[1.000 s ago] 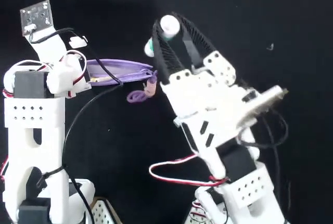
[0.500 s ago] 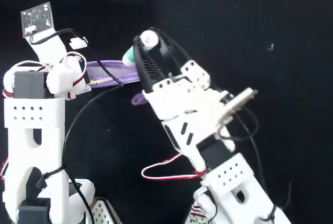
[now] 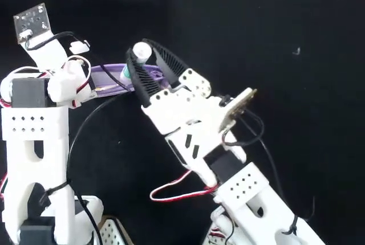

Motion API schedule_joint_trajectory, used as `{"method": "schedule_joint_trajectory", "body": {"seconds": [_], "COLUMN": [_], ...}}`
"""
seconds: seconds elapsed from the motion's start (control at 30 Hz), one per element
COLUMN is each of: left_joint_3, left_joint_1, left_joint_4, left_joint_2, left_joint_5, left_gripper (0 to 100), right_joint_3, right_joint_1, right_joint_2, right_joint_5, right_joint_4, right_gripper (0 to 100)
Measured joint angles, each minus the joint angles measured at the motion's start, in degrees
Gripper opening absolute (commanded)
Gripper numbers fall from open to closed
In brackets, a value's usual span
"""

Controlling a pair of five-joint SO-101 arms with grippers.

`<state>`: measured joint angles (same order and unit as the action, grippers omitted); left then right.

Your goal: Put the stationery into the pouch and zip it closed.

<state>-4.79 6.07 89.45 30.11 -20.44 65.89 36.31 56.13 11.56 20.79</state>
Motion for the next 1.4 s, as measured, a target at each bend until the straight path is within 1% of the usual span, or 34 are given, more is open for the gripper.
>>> {"method": "schedule_joint_trajectory", "body": {"seconds": [0.1, 0.17, 0.37, 0.5, 0.57, 0.7, 0.77, 0.97, 1.23, 1.3, 1.4], "left_joint_3": [0.0, 0.0, 0.0, 0.0, 0.0, -0.09, -0.09, -0.09, -0.09, -0.09, -0.09], "left_joint_1": [0.0, 0.0, 0.35, 0.44, 0.53, 0.62, 0.62, 0.53, 3.96, 4.22, 4.57], "left_joint_4": [0.0, 0.0, 0.0, 0.0, 0.0, 0.0, 0.0, 0.0, 0.0, 0.0, 0.0], "left_joint_2": [0.0, 0.0, 0.0, 0.0, -0.09, -0.09, -0.09, -0.09, -0.09, -0.09, -0.09], "left_joint_5": [0.0, 0.0, -0.18, -0.26, -0.26, -0.18, -0.26, -0.35, -0.26, -0.26, -0.09], "left_gripper": [3, 3, 3, 3, 3, 3, 3, 3, 3, 3, 3], "right_joint_3": [0.0, 0.0, 0.0, 0.0, -0.18, -1.76, -2.11, -2.46, -2.46, -2.46, -3.52], "right_joint_1": [0.26, 0.26, 0.44, 0.53, 0.53, 0.62, 0.62, 1.14, 1.93, 1.85, 1.76], "right_joint_2": [-2.81, -5.8, -18.81, -26.11, -28.48, -30.86, -31.38, -31.65, -32.09, -30.77, -27.52], "right_joint_5": [0.0, -0.09, -5.98, -7.21, -7.47, -7.47, -7.47, -7.47, -7.56, -8.18, -12.04], "right_joint_4": [1.05, 4.48, 15.38, 20.57, 21.71, 21.8, 21.8, 21.8, 21.8, 19.87, 12.66], "right_gripper": [1.1, 1.1, 1.5, 1.6, 3.4, 14.7, 17.5, 17.8, 17.7, 17.7, 17.7]}}
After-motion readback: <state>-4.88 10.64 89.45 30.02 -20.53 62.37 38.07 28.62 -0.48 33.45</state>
